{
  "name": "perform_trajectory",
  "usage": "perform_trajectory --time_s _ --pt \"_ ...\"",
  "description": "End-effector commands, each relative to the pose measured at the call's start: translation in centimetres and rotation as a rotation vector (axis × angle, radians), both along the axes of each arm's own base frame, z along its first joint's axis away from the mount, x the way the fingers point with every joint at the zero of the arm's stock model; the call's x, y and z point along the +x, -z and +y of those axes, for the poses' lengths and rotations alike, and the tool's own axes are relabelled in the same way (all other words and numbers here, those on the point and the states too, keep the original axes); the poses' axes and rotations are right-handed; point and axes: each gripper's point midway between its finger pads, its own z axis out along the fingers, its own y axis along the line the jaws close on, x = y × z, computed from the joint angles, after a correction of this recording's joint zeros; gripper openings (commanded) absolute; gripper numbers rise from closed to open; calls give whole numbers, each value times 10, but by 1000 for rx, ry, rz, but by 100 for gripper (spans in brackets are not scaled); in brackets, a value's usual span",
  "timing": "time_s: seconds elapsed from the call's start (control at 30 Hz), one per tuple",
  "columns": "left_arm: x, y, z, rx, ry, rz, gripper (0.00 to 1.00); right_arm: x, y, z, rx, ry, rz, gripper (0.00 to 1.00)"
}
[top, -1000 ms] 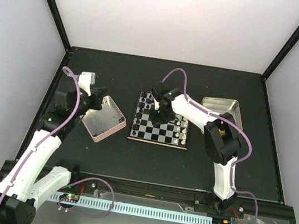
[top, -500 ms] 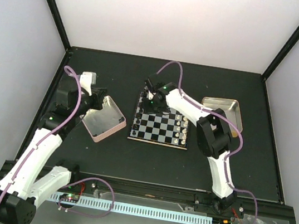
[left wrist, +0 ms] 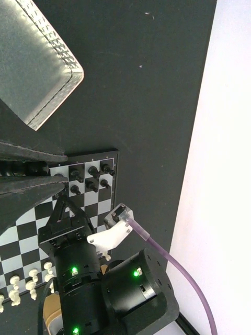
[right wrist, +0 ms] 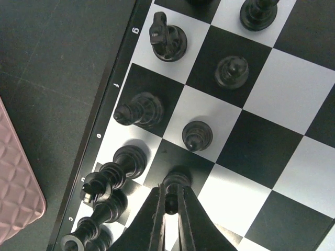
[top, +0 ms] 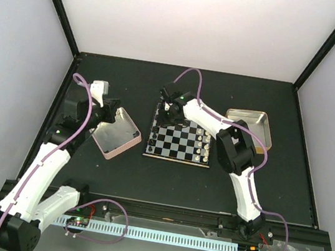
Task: Set up the chess pieces on the board
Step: Place the chess piece on the chessboard.
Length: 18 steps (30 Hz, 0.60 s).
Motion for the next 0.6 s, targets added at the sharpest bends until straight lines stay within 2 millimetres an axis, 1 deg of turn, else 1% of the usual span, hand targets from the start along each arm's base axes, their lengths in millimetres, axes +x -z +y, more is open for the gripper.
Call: perform_trajectory --time_s 0.0,0.13,0.27,0.4,0.5,0.57 --pt "1 -6 -2 -5 15 -18 2 7 1 3 1 15 -17 8" --pt "1 -6 -3 -4 17 -18 2 7 -4 6 18 12 -18 15" --pt "2 -6 -3 -7 18 -17 2 8 -19 13 66 12 -33 23" --pt "2 -4 -5 -13 29 -10 2 11 -50 19 147 27 -77 30" --pt "2 -2 -10 -31 51 3 2 10 -75 18 204 48 -129 36" --pt "2 -1 -15 -64 74 21 2 5 -91 15 252 44 -169 39"
